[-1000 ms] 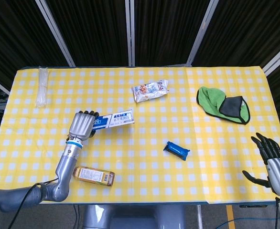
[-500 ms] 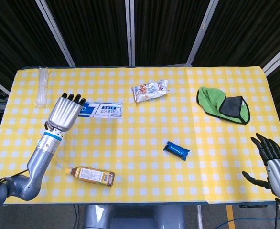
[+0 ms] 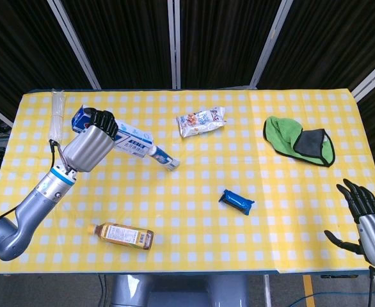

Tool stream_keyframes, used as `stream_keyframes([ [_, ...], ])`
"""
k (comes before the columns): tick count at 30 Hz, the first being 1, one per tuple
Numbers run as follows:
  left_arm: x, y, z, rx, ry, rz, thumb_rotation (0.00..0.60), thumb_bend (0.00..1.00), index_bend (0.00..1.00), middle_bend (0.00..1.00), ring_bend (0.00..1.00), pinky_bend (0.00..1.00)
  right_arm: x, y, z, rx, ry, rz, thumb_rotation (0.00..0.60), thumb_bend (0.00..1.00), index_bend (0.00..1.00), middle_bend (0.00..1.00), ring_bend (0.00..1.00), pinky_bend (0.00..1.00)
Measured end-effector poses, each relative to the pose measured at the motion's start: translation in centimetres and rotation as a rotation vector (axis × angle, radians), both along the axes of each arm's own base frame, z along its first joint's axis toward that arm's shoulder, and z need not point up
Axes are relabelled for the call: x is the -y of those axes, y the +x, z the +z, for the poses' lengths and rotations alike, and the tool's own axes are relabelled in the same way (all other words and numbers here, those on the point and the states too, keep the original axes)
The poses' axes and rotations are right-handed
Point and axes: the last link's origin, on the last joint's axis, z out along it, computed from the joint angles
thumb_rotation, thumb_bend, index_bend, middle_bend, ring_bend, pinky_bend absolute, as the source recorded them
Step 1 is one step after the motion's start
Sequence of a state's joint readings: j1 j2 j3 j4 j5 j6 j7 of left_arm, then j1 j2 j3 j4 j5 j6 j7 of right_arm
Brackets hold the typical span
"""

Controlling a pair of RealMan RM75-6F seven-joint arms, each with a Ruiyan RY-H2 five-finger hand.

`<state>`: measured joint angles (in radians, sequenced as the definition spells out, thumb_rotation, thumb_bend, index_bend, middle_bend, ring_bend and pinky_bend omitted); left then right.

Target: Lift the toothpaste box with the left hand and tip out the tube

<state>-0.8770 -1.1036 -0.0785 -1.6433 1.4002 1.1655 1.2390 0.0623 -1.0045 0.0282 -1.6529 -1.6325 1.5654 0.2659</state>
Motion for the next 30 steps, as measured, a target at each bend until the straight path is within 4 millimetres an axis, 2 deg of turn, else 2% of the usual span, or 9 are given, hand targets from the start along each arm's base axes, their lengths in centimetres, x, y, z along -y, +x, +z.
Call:
stream_keyframes([
  [8, 0.1, 1.0, 0.4, 0.065, 0.020, -0.010, 0.600, 0.40, 0.46, 0.29, 0.35, 0.38, 0.0, 0.0, 0.2, 0.003, -0.004, -0.001, 0.600, 0.08, 0.00, 0.00, 0.00, 0.00],
  [18, 0.6, -0.2, 0.9, 0.247, -0.020, 0.091, 0.600, 0.40, 0.46, 0.29, 0.35, 0.38, -0.1, 0.1, -0.1, -0.004, 0.003, 0.002, 0.600, 0.08, 0.00, 0.00, 0.00, 0.00],
  [25, 1.9, -2.2, -1.4, 0.505, -0.170, 0.294, 0.600, 0.40, 0.41, 0.25, 0.31, 0.37, -0.2, 0.1, -0.2, -0.008, 0.005, 0.002, 0.600, 0.08, 0.00, 0.00, 0.00, 0.00],
  [30, 3.1, -3.7, -4.4, 0.663, -0.282, 0.448, 0.600, 0.37, 0.32, 0.16, 0.22, 0.26, -0.1, 0.1, -0.3, -0.012, 0.009, -0.002, 0.600, 0.08, 0.00, 0.00, 0.00, 0.00],
])
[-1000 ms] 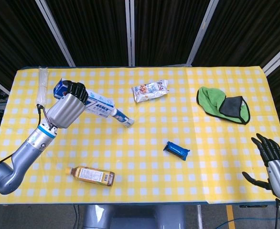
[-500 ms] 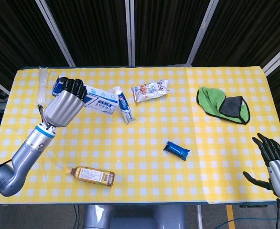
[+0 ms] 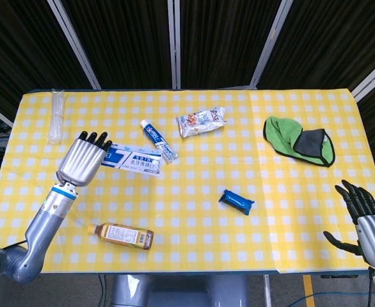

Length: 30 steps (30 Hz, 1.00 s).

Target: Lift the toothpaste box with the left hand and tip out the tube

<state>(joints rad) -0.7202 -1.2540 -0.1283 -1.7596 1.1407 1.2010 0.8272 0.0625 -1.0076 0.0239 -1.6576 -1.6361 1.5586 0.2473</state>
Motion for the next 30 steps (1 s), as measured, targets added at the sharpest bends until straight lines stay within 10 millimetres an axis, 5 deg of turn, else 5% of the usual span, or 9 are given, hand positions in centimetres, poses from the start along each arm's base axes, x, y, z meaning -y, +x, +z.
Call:
stream_keyframes([
  [6, 1.1, -1.4, -3.5, 0.136, -0.120, 0.133, 0.600, 0.20, 0.11, 0.00, 0.01, 0.08, 0.0, -0.1, 0.0, -0.002, -0.004, -0.004, 0.600, 0.08, 0.00, 0.00, 0.00, 0.00],
  [11, 1.7, -2.4, -4.5, 0.184, -0.172, 0.203, 0.600, 0.19, 0.07, 0.00, 0.00, 0.04, 0.1, -0.2, -0.1, -0.005, 0.002, -0.008, 0.600, 0.08, 0.00, 0.00, 0.00, 0.00],
  [21, 4.5, -4.5, -3.7, 0.319, -0.139, 0.248, 0.600, 0.19, 0.02, 0.00, 0.00, 0.00, 0.2, -0.3, -0.5, -0.025, 0.010, -0.012, 0.600, 0.08, 0.00, 0.00, 0.00, 0.00],
  [30, 10.4, -9.0, -1.2, 0.359, 0.042, 0.235, 0.600, 0.17, 0.00, 0.00, 0.00, 0.00, 0.5, -0.7, -1.1, -0.061, 0.020, -0.036, 0.600, 0.08, 0.00, 0.00, 0.00, 0.00],
])
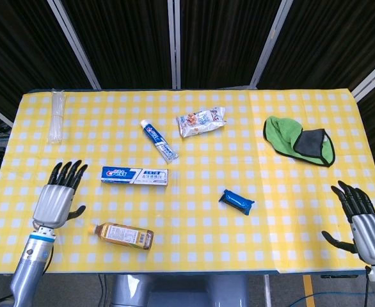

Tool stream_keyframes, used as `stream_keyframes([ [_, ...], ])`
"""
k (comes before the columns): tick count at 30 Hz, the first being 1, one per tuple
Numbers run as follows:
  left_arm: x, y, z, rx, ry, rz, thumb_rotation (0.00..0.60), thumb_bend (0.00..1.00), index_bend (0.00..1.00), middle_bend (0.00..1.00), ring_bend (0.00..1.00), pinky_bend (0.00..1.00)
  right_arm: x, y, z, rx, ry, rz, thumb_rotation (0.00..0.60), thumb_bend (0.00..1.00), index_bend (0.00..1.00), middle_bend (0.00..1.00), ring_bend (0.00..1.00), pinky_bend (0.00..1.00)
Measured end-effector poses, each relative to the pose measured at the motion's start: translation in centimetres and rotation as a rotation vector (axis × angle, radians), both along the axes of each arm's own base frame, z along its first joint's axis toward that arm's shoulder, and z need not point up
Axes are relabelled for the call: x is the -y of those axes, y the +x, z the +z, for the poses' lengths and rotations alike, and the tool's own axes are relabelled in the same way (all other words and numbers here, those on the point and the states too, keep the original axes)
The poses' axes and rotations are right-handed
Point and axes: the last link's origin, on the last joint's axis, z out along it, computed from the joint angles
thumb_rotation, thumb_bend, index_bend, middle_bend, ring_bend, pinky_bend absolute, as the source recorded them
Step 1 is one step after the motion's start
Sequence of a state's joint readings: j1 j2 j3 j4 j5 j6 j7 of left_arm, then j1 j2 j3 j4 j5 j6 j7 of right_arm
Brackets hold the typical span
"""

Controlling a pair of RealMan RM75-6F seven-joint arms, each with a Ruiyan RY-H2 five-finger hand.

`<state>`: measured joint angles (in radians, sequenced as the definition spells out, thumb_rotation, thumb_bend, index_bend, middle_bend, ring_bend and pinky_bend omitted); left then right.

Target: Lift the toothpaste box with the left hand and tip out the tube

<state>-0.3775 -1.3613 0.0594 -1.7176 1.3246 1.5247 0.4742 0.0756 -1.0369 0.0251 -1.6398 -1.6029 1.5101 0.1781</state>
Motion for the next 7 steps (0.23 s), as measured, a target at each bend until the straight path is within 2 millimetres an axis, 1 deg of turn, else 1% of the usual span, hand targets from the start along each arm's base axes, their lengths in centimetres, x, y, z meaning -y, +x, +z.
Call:
stream_keyframes([
  [4, 3.3, -2.5, 1.3, -0.025, 0.083, 0.013, 0.600, 0.17, 0.00, 0.00, 0.00, 0.00, 0.1, -0.1, -0.4, -0.020, 0.006, -0.009, 0.600, 0.08, 0.00, 0.00, 0.00, 0.00],
  [7, 5.1, -3.6, 1.9, -0.017, 0.111, 0.023, 0.600, 0.17, 0.00, 0.00, 0.00, 0.00, 0.1, -0.1, -0.6, -0.030, 0.009, -0.009, 0.600, 0.08, 0.00, 0.00, 0.00, 0.00],
])
